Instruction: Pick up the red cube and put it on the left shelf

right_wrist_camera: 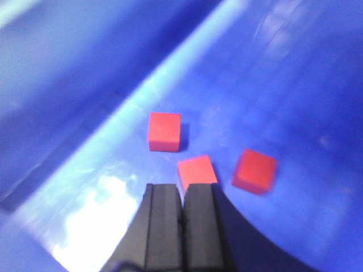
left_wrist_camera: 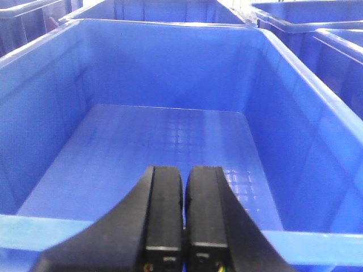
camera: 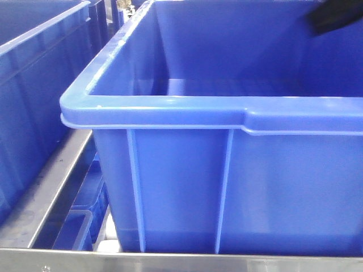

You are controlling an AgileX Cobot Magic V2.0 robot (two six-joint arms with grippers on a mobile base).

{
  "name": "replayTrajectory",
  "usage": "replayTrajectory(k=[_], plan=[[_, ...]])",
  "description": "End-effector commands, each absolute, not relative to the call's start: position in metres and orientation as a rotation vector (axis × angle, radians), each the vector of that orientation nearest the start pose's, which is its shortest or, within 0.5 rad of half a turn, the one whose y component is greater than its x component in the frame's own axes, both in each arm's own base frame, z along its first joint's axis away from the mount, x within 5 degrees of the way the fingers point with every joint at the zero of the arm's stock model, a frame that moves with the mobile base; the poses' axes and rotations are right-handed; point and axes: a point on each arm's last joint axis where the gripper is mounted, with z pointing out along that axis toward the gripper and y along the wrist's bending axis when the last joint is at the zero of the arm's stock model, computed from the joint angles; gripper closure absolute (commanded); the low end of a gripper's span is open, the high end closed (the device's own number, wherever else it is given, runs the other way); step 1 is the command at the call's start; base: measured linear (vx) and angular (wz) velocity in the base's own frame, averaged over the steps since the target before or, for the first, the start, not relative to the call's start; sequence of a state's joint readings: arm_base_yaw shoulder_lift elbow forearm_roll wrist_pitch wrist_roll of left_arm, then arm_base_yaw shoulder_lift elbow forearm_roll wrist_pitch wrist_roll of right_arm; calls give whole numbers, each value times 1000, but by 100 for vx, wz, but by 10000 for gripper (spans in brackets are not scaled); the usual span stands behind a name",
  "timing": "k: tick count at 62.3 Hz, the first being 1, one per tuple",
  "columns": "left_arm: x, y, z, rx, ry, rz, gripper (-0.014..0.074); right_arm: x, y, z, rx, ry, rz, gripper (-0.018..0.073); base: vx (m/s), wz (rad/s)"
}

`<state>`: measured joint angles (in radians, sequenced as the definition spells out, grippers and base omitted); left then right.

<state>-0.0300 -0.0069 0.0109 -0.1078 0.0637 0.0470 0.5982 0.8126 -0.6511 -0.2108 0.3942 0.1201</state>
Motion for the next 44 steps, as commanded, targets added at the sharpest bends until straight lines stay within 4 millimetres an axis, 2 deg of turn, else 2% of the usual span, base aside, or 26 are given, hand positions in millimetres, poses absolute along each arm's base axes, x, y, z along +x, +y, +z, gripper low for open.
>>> replayTrajectory(k=[1,7,18,28,44], plan=[[56,-2,203,-29,1490,-86,495,120,73,331,-590,1751,277,510,0,0],[56,-2,203,-29,1490,-86,495,97,58,327,-563,1683,291,510,0,0],[56,-2,203,-29,1490,-86,495,70,40,317,-527,1591,309,510,0,0],[56,-2,203,-29,1490,-86,495,61,33,317,-509,1545,318,510,0,0],[56,-2,203,-29,1490,-86,495,61,33,317,-509,1546,318,510,0,0]])
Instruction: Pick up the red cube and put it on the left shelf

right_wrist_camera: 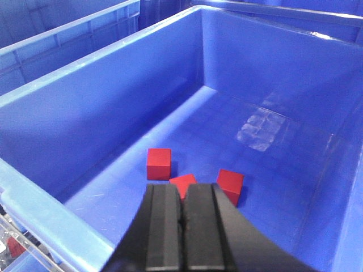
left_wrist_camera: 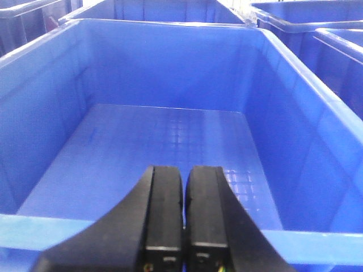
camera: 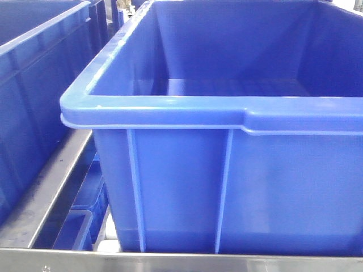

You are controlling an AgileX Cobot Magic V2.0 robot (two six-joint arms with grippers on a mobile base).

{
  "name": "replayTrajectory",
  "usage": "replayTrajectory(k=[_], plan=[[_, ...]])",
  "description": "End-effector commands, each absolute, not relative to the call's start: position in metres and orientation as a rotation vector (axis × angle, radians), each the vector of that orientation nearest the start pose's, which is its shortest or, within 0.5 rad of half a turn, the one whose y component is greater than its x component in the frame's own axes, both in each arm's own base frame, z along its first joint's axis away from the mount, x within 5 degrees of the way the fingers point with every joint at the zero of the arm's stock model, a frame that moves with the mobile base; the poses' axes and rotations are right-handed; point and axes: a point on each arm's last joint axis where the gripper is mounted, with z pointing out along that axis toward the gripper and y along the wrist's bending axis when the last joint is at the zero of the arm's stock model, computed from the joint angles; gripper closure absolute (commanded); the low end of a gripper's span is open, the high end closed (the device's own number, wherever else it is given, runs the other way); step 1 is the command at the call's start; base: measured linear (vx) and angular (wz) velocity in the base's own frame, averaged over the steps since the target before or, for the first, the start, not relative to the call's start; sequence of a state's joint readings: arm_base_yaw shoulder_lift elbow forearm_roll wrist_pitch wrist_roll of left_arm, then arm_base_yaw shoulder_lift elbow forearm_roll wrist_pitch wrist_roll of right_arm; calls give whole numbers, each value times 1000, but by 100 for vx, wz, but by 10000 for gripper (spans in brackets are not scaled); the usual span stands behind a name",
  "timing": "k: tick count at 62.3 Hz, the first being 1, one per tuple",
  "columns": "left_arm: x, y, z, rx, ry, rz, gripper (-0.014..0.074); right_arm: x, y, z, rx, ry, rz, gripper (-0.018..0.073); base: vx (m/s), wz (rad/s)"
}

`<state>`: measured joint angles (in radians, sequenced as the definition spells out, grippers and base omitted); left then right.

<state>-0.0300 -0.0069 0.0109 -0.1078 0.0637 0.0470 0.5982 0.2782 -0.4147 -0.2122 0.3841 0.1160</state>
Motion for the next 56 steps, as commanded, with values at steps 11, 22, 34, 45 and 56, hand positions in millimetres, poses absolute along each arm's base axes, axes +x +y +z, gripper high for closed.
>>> replayTrajectory(k=[11,22,34,45,56], plan=[[56,-2,203,-29,1490,-86,495,60,33,317,-509,1538,319,510,0,0],[56,-2,203,-29,1490,-86,495,61,30,317,-461,1516,286,510,0,0],[56,-2,203,-29,1490,-86,495,66,21,309,-303,1440,179,510,0,0],[56,-2,203,-29,1490,-86,495,55,6,299,-132,1347,23,510,0,0],[56,-2,203,-29,1490,-86,495,48,-2,272,24,1346,-49,510,0,0]])
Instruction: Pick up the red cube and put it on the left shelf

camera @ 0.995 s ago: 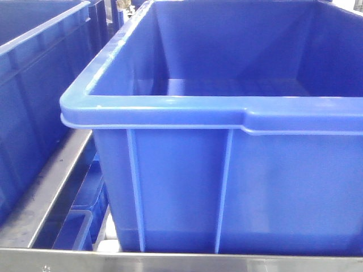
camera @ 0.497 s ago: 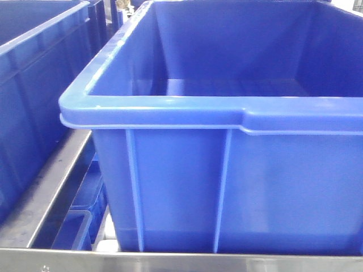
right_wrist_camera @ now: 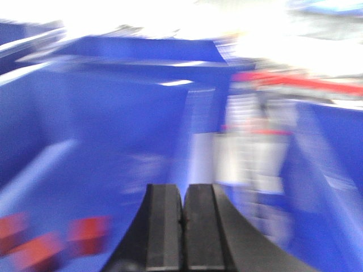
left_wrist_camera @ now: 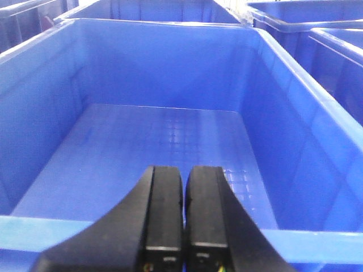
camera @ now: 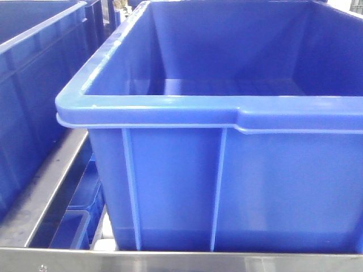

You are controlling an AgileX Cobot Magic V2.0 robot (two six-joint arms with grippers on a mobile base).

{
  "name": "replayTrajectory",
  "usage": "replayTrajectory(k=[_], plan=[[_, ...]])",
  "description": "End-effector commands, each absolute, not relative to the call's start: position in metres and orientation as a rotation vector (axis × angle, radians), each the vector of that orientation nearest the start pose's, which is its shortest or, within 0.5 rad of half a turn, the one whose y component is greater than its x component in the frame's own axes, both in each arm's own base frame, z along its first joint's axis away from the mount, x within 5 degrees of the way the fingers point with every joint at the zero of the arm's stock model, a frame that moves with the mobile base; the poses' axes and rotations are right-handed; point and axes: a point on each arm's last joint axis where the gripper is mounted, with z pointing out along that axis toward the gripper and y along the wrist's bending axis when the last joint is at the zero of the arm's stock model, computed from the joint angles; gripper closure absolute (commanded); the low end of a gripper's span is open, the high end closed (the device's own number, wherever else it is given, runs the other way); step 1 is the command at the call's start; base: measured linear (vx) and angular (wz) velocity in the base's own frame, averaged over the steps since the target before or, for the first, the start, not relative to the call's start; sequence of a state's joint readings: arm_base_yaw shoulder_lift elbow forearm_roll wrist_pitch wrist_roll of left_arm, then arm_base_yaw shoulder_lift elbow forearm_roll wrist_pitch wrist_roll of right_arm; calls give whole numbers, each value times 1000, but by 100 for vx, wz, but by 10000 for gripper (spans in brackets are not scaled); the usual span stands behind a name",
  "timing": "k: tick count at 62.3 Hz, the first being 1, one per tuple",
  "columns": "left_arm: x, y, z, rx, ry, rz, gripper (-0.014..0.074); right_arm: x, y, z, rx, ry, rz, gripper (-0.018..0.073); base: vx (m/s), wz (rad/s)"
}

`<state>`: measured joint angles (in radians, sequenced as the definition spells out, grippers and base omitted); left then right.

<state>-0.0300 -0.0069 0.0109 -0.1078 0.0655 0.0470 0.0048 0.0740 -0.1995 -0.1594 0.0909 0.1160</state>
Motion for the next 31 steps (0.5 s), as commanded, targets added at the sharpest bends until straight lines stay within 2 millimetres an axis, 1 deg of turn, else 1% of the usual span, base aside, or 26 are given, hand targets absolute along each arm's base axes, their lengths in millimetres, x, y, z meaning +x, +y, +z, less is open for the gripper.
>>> replayTrajectory(k=[1,6,15,18,31], plan=[[56,-2,203,-29,1490,-86,495,48,-3,269,31,1349,-49,510,0,0],[56,-2,203,-29,1490,-86,495,49,-3,252,48,1373,-39,510,0,0],[56,-2,203,-29,1490,-86,495,53,-2,221,60,1367,-13,510,0,0],[56,-2,203,-29,1490,-86,495,53,-3,218,70,1402,-8,510,0,0],[56,-2,203,-29,1490,-86,495,53,-3,218,71,1407,-8,510,0,0]])
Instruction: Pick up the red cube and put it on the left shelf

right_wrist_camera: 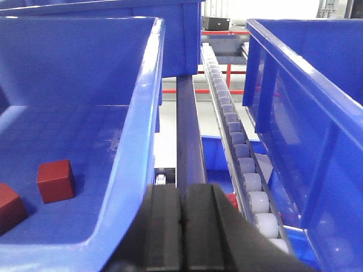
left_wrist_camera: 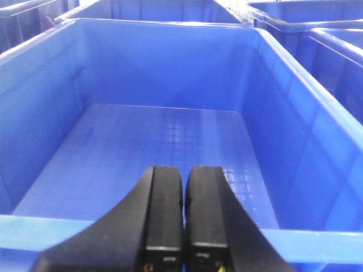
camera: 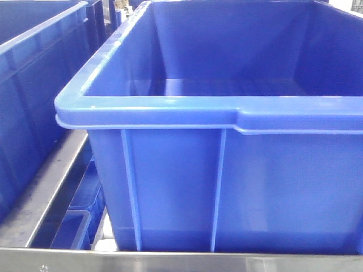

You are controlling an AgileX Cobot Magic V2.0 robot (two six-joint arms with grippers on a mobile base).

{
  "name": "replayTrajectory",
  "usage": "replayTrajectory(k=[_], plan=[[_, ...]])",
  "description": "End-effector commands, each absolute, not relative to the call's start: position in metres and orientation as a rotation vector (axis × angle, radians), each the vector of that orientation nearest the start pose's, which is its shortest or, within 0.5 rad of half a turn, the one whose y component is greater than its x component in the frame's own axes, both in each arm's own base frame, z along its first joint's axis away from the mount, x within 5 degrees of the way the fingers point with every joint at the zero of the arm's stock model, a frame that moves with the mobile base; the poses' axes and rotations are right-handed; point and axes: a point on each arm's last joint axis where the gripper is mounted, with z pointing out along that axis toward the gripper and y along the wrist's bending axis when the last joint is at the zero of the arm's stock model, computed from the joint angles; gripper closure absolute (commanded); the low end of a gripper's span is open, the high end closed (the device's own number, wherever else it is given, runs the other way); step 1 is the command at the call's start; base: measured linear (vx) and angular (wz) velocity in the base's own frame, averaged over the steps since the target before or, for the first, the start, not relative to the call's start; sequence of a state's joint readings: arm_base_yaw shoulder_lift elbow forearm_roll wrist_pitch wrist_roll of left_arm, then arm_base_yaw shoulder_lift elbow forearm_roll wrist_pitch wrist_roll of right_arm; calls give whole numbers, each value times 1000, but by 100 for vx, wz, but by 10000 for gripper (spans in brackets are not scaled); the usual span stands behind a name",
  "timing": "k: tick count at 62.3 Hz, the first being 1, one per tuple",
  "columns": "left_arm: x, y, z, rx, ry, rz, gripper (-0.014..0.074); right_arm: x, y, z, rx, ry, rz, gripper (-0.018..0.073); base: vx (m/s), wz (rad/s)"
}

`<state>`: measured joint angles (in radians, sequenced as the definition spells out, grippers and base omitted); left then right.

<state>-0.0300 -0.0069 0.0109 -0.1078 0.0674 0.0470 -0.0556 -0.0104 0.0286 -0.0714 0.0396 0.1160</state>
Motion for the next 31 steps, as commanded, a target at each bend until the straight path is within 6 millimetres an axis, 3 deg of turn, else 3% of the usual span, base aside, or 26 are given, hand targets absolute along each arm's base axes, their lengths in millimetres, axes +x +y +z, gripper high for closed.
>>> replayTrajectory(k=[1,31], plan=[[56,-2,203,-29,1490,-86,495,53,-3,218,71,1406,-8,510,0,0],[56,-2,203,-29,1490,-86,495,53,-3,218,70,1404,-9,510,0,0]])
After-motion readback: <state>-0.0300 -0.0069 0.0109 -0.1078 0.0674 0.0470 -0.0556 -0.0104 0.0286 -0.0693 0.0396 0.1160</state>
